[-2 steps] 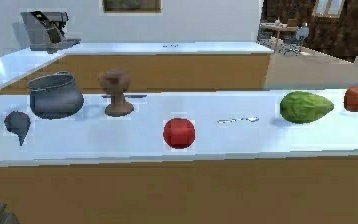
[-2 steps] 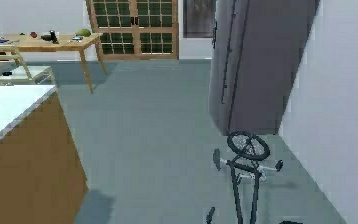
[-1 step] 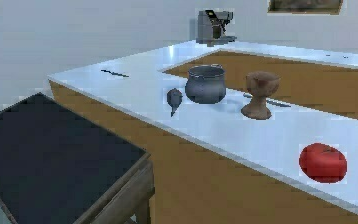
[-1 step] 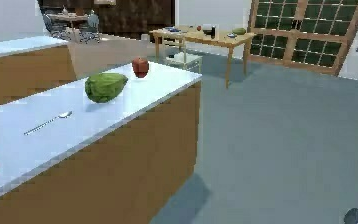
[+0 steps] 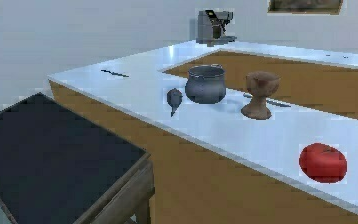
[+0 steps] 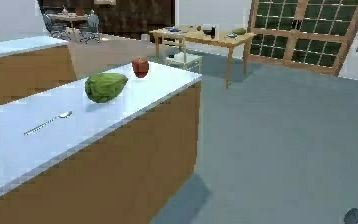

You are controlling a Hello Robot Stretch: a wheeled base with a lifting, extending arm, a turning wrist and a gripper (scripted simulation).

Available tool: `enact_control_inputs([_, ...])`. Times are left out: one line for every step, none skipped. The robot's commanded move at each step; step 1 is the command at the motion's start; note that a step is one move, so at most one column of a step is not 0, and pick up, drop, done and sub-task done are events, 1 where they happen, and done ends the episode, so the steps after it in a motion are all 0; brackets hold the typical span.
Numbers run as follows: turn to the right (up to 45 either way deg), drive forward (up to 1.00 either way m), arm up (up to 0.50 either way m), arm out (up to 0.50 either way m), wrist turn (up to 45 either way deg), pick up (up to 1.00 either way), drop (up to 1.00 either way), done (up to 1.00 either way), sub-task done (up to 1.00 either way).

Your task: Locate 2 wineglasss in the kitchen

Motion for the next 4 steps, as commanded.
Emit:
enact_control_inputs([45.0,0.00,0.00,0.00,0.0,0.00,0.00,0.00,0.00])
enact_control_inputs([45.0,0.00,0.00,0.00,0.0,0.00,0.00,0.00,0.00])
enact_control_inputs([24.0,0.00,0.00,0.00,0.0,0.00,0.00,0.00,0.00])
enact_control_inputs([0.0,1.00,0.00,0.00,0.0,0.00,0.00,0.00,0.00])
